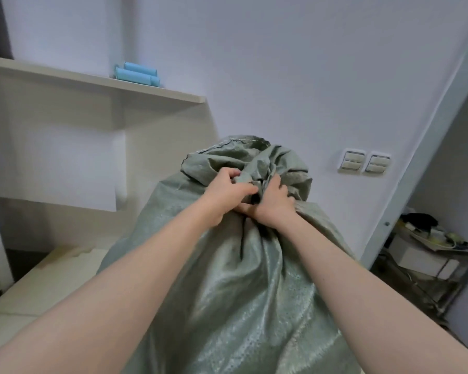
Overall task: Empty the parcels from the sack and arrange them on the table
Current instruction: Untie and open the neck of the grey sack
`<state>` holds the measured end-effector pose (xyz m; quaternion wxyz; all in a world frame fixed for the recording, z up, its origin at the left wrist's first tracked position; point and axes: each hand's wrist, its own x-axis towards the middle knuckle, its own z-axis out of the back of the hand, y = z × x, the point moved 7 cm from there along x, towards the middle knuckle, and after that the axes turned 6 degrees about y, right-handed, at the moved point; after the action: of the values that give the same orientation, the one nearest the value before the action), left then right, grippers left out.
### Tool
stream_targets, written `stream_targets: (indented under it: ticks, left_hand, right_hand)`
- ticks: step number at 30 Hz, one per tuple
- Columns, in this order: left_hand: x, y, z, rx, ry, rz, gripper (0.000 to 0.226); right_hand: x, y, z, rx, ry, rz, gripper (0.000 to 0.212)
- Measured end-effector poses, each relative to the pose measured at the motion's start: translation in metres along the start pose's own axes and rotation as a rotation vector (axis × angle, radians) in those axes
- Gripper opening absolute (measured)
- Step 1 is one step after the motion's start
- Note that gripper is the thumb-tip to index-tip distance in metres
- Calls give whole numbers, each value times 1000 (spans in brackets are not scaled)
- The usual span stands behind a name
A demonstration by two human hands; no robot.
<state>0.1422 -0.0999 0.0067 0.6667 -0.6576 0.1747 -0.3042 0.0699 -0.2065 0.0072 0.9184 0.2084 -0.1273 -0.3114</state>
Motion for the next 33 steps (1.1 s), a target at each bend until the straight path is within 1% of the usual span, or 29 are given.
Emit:
stream_targets:
  ticks: [1,2,4,5,6,8,9,10,11,12,13,14,16,17,18,19,21,23,25,27,28,30,31,32,33]
  left_hand:
    - [-6,0,1,119,38,-20,65]
    - [-12,0,5,311,59,-20,81]
    - [-20,8,20,776,56,64,123]
    - [-26,15,30,938,50,135,137]
    - [-32,24,41,1028,41,224,146]
    - [-42,54,61,1044,27,422,153]
    - [-47,66,65,1019,43,491,151]
    - [-48,76,66,1000,70,530,142]
    - [-44,86,61,986,109,552,125]
    - [-40,88,55,969,131,554,104]
    - [-32,88,49,905,117,532,85]
    - [-23,83,43,808,63,467,67]
    - [-18,60,33,533,-173,252,21]
    - [-22,49,31,406,-291,170,11]
    - [-26,36,28,313,-368,110,17]
    - [-32,21,28,237,-433,40,17]
    - [-37,-11,29,148,-497,-156,12]
    - [-39,-45,30,88,-493,-369,11]
    - [-40,-71,26,13,-431,-555,8]
    - [-38,-80,22,-26,-357,-658,7]
    - [-35,-78,20,14,-337,-652,6]
    - [-22,-61,18,171,-281,-549,4]
    - [-16,-47,18,275,-246,-459,2]
    - [-11,-27,19,380,-226,-344,5]
    - [-10,-6,23,464,-223,-214,15]
  right_hand:
    - [-1,-3,1,-56,-42,-11,106]
    - [-1,-6,4,-99,-84,-10,88]
    - [-3,-10,10,-118,-124,-12,56]
    - [-4,-10,12,-118,-129,-14,45]
    - [-6,-9,13,-125,-132,-5,36]
    - [-11,-4,15,-127,-148,29,18]
    - [-15,-3,15,-104,-153,42,13]
    - [-18,-1,15,-70,-155,56,12]
    - [-22,0,16,-38,-159,69,12]
    - [-26,1,19,-10,-168,87,12]
    - [-29,1,23,33,-181,91,14]
    - [-31,0,29,97,-199,86,19]
    - [-34,-5,42,245,-232,57,34]
    - [-36,-6,49,293,-250,58,38]
    - [-38,-4,55,332,-275,76,40]
    - [-39,-2,63,383,-303,105,40]
    - [-42,4,80,525,-373,187,37]
    - [-44,10,98,679,-434,273,36]
    - [-42,11,109,846,-502,343,36]
    - [-32,7,107,1002,-521,373,36]
    - [-25,5,101,1045,-497,374,37]
    - [-8,-2,84,1014,-401,309,44]
    - [0,-8,71,925,-335,252,47]
    - [6,-16,57,792,-263,163,48]
    - [11,-28,41,637,-191,61,47]
